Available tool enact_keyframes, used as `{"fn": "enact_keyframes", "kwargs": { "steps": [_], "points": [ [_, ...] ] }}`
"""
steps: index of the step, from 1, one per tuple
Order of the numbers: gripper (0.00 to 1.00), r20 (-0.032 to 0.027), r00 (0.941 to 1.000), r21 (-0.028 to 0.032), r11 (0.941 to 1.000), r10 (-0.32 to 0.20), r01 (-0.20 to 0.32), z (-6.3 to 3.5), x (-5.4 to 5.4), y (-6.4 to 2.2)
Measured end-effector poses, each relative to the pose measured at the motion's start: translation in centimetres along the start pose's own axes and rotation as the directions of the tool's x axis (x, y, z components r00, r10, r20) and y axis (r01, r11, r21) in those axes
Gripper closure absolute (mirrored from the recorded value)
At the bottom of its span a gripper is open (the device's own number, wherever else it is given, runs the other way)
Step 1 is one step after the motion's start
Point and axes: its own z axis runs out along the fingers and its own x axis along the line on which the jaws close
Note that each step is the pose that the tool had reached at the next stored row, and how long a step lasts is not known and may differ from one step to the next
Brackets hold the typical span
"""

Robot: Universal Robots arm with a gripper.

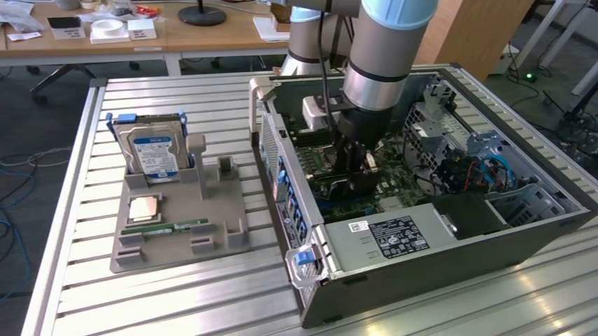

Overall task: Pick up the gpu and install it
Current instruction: 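Insert the gpu into the slot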

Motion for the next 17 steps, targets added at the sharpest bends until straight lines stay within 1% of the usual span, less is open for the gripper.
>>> {"fn": "enact_keyframes", "kwargs": {
  "steps": [7, 17],
  "points": [
    [0.43, 0.0, 1.0, 0.0, 1.0, 0.0, 0.0, -1.44, 0.0, -0.03],
    [0.43, 0.0, 1.0, 0.0, 1.0, 0.0, 0.0, -2.59, 0.0, -0.06]
  ]
}}
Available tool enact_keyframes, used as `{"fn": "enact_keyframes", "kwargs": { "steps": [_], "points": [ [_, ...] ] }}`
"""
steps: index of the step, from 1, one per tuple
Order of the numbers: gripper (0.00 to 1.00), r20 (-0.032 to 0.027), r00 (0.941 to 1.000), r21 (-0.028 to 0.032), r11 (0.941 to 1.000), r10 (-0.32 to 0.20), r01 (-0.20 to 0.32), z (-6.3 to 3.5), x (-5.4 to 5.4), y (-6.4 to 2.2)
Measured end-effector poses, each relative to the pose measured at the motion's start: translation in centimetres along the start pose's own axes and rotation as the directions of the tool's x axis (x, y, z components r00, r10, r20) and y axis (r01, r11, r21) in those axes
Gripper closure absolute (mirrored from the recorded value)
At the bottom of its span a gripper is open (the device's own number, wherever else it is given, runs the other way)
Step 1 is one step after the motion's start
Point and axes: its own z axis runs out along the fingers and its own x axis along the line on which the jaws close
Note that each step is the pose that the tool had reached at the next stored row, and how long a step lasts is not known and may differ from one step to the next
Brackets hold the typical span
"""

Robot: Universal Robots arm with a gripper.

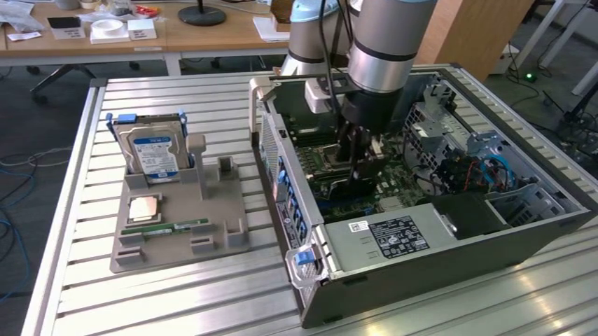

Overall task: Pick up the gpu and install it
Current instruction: 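Insert the gpu into the slot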

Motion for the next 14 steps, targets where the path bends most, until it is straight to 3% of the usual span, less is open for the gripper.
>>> {"fn": "enact_keyframes", "kwargs": {
  "steps": [14],
  "points": [
    [0.43, 0.0, 1.0, -0.0001, 1.0, 0.0, 0.0, -0.49, -0.01, -0.01]
  ]
}}
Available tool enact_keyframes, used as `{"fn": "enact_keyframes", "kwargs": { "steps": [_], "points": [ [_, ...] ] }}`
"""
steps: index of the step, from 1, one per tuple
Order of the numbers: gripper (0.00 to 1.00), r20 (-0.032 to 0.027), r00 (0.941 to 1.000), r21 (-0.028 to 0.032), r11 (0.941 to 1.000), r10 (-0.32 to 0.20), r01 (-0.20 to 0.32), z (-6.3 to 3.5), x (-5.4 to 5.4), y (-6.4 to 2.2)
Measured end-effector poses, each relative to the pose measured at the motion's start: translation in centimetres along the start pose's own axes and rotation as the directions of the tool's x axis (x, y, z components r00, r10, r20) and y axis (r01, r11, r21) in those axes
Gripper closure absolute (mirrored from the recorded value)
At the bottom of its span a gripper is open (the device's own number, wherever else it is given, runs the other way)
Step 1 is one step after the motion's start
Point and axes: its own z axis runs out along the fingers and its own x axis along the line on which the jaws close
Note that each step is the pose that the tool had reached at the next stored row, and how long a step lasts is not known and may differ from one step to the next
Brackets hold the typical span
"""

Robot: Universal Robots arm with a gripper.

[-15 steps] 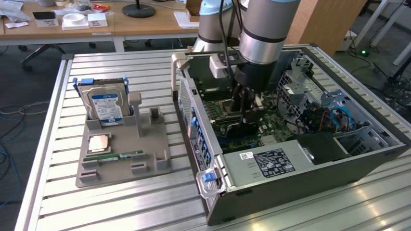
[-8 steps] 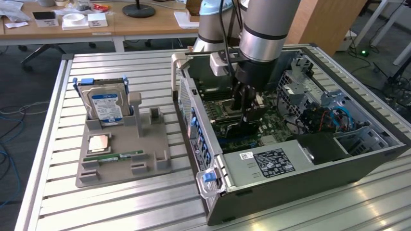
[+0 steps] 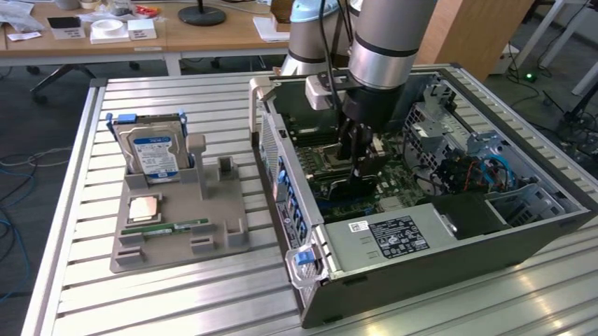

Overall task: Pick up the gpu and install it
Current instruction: 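Insert the gpu into the slot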

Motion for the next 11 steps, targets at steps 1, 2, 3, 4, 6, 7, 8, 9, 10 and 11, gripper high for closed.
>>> {"fn": "enact_keyframes", "kwargs": {
  "steps": [1, 2, 3, 4, 6, 7, 8, 9, 10, 11],
  "points": [
    [0.43, -0.0004, 1.0, -0.0002, 1.0, 0.0, 0.0, -0.08, 0.0, 0.0],
    [0.43, -0.0002, 1.0, 0.0, 1.0, 0.0, 0.0, -0.2, 0.0, 0.0],
    [0.43, 0.0, 1.0, 0.0001, 1.0, 0.0, 0.0, -0.37, 0.0, -0.01],
    [0.43, 0.0, 1.0, 0.0001, 1.0, 0.0, 0.0, -0.6, 0.0, -0.01],
    [0.43, 0.0001, 1.0, 0.0001, 1.0, 0.0, 0.0, -1.07, 0.0, -0.02],
    [0.43, 0.0001, 1.0, 0.0002, 1.0, 0.0, 0.0, -1.3, 0.0, -0.03],
    [0.43, 0.0, 1.0, 0.0002, 1.0, 0.0, 0.0, -1.49, 0.0, -0.03],
    [0.43, 0.0, 1.0, 0.0001, 1.0, 0.0, 0.0, -1.67, 0.0, -0.04],
    [0.43, 0.0001, 1.0, 0.0001, 1.0, 0.0, 0.0, -1.78, 0.0, -0.04],
    [0.43, 0.0002, 1.0, 0.0002, 1.0, 0.0, 0.0, -1.8, 0.0, -0.04]
  ]
}}
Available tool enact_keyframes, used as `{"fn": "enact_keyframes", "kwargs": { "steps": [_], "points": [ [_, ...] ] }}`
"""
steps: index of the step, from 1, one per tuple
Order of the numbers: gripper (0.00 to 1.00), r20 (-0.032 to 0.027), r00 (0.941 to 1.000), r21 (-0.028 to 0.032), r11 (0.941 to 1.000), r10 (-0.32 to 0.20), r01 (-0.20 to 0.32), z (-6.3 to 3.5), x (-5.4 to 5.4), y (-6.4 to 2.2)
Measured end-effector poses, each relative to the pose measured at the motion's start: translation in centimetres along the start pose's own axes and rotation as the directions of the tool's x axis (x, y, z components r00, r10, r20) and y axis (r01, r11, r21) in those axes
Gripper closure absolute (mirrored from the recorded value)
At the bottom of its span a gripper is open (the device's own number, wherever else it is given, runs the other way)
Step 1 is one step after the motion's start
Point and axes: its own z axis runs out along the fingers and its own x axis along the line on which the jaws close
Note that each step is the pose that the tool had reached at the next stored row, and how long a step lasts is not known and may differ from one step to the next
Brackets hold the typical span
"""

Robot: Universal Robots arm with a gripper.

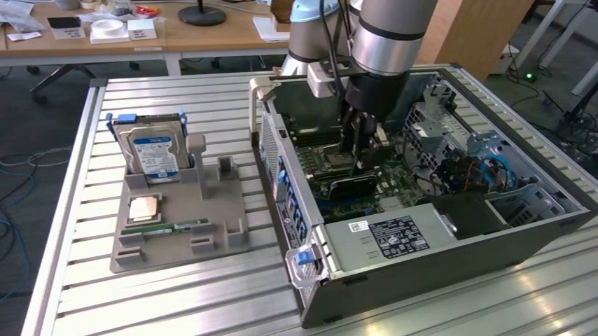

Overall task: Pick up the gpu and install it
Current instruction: 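Insert the gpu into the slot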

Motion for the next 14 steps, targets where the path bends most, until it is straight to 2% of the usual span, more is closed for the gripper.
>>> {"fn": "enact_keyframes", "kwargs": {
  "steps": [14],
  "points": [
    [0.43, -0.0001, 1.0, 0.0, 1.0, 0.0, 0.0, -0.27, 0.0, -0.01]
  ]
}}
